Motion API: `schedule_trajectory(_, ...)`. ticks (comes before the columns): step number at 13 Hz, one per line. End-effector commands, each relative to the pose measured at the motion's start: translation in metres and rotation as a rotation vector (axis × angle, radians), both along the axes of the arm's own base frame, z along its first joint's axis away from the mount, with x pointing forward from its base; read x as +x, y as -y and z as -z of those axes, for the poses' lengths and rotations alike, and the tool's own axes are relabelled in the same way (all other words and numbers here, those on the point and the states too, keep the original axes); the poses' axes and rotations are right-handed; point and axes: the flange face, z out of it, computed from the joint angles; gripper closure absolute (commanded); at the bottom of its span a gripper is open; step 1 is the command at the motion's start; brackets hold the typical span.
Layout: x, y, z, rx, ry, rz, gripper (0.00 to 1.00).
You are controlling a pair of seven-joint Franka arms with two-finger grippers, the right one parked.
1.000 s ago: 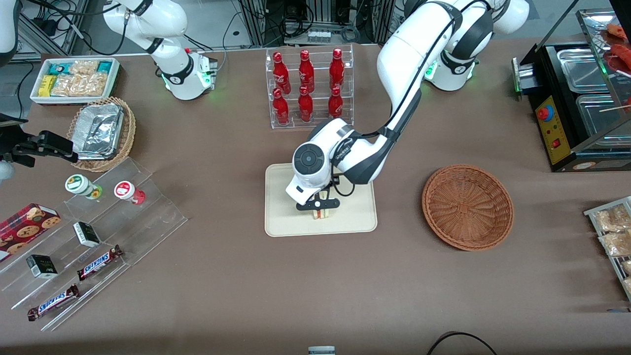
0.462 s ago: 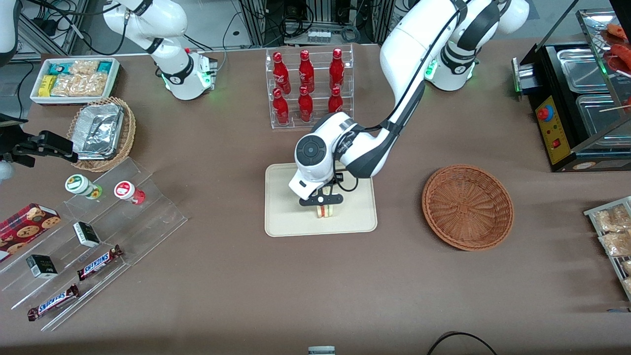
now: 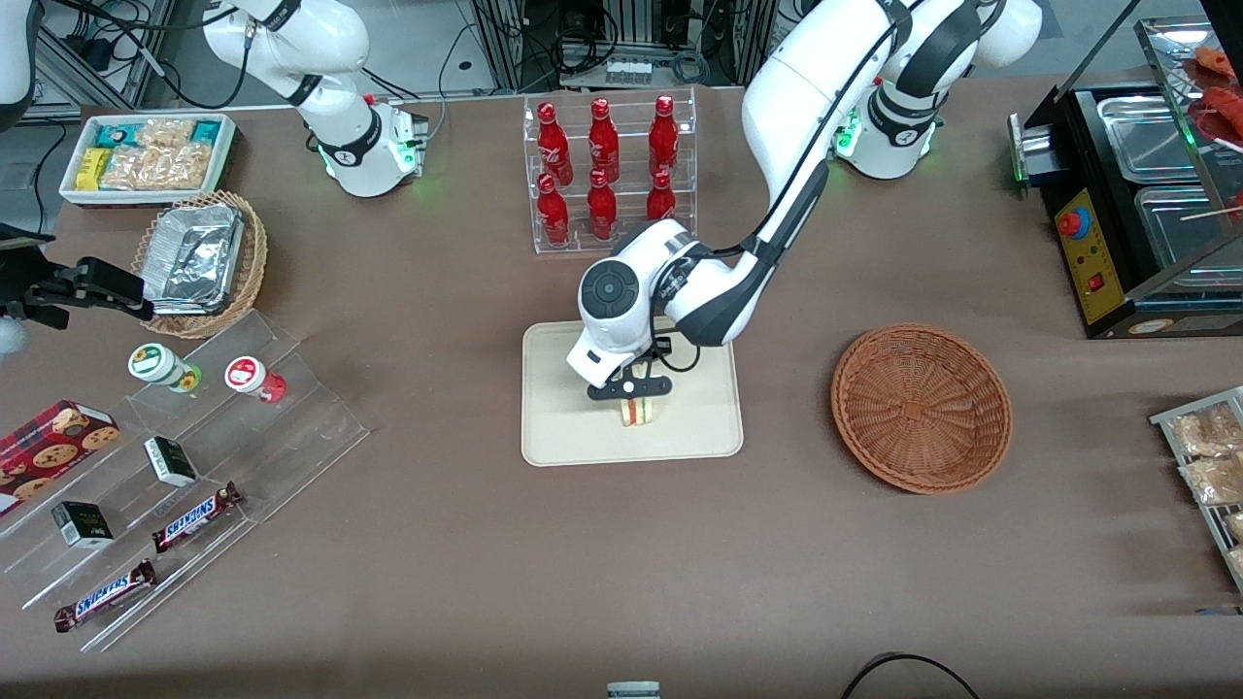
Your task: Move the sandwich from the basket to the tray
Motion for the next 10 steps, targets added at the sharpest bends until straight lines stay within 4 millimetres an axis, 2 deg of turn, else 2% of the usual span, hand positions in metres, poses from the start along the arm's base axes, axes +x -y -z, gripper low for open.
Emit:
schedule_trajectory(1,-0.004,-0.002,-0.010,0.012,0.029,-0.009,0.00)
schedule_trajectory(6,-0.001,-0.001,-0.017,0.008,0.037,-0.006,0.00)
schedule_trajectory(9,0.007,-0.005,-0.055,-0.026,0.065,-0.016,0.00)
schedule_trajectory(10,0.016,-0.015,-0.069,-0.025,0.068,-0.022,0.00)
